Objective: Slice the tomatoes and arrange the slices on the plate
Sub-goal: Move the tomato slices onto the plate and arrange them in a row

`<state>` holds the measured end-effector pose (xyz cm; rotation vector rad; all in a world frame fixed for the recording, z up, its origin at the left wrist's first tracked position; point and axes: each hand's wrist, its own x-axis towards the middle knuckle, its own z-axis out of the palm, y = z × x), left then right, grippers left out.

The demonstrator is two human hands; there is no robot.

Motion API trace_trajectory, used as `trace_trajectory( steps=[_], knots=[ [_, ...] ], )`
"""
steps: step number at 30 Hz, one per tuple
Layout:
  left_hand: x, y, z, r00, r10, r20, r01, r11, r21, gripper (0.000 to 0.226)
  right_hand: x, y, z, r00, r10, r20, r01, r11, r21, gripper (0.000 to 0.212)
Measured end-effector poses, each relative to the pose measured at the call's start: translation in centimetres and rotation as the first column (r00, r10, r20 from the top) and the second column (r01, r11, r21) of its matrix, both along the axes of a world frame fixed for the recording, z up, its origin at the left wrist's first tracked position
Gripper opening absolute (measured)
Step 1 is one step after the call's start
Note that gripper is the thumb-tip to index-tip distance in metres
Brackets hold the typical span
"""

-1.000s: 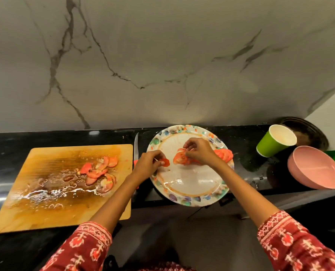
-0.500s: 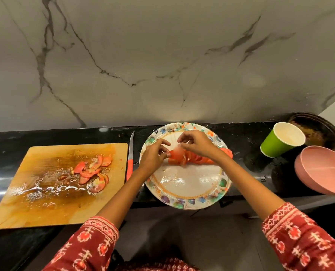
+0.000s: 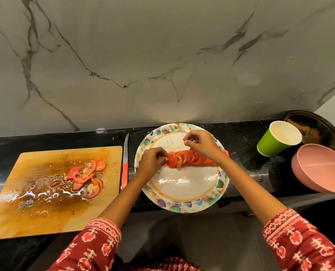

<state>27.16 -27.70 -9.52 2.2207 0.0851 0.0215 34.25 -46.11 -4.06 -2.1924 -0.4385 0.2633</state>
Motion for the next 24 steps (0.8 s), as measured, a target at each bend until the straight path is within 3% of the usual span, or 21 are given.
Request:
trace_trajectory(
  steps=[9, 14, 24],
  knots=[
    [-4.1, 5.5, 1.4, 0.968, 0.217, 0.125, -0.213, 0.976, -0.039, 0.022, -3.3, 4.6, -1.6, 0.997, 0.036, 0.064, -0.036, 0.999, -0.003, 0.01],
    [-9.3, 11.4, 1.4, 0.907, 0.325, 0.267, -0.363, 0.926, 0.106, 0.029, -6.0, 10.3, -2.0, 0.987, 0.133, 0.085, -0.135, 0.991, 0.012, 0.009],
    [-14.5, 23.9, 1.7, 0.916, 0.378, 0.131, -0.399, 0.89, 0.221, 0.029, -9.1, 22.1, -2.7, 0.979, 0.199, 0.037, -0.19, 0.966, -0.175, 0.018]
  ],
)
